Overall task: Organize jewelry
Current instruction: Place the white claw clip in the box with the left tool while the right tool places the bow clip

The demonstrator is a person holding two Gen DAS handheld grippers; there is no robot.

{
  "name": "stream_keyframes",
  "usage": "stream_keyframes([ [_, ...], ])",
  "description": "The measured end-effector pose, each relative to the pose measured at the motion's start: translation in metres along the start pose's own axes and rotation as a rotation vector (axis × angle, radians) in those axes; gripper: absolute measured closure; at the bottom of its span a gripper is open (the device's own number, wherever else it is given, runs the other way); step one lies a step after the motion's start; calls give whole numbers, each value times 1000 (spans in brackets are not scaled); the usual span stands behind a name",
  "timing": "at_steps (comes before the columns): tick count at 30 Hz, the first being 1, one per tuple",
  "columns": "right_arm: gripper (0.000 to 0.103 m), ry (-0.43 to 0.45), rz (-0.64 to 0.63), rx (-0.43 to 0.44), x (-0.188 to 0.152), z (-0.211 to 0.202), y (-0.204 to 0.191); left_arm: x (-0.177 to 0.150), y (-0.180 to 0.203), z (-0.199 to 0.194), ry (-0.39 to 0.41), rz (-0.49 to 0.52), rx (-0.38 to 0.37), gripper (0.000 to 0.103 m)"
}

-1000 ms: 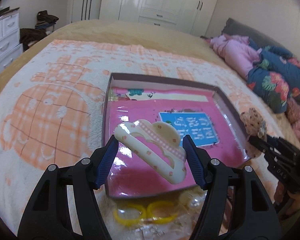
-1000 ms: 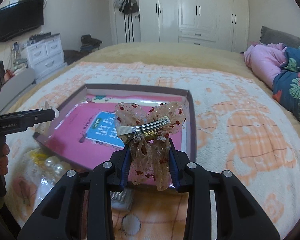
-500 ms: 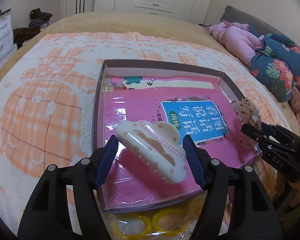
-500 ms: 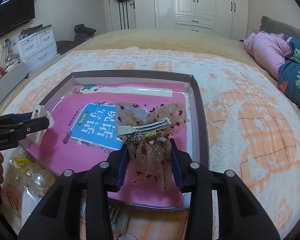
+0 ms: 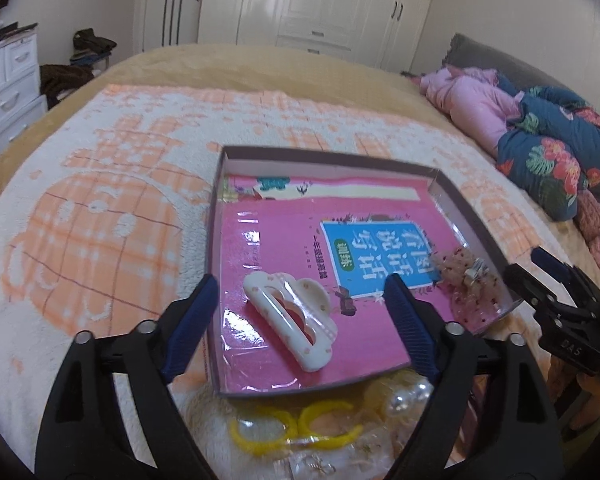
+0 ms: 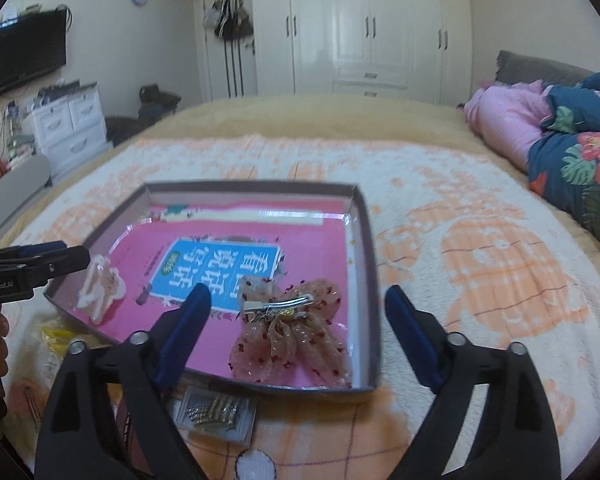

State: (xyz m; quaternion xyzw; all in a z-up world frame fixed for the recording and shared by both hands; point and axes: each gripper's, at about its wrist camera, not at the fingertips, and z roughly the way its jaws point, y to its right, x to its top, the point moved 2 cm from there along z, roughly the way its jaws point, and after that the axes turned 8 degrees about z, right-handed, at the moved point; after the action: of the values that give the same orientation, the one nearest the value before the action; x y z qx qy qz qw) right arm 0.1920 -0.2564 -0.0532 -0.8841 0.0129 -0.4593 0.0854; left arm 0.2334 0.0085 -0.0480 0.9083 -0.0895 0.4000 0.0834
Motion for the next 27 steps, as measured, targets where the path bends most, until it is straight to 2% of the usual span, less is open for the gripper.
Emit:
stream_keyframes([
  [5, 8, 90, -2, 1, 1, -32, 0, -5, 4, -27, 71, -34, 16, 12],
  [10, 7, 152, -39, 2, -2, -57, -8, -8, 6, -49, 121, -43, 36, 11],
  [16, 7, 178, -79, 22, -10, -80, -19, -18, 8, -73, 168, -41, 62, 11],
  [27, 7, 182, -97, 61, -22, -100, -30, -40, 6, -91, 180, -38, 73, 11],
])
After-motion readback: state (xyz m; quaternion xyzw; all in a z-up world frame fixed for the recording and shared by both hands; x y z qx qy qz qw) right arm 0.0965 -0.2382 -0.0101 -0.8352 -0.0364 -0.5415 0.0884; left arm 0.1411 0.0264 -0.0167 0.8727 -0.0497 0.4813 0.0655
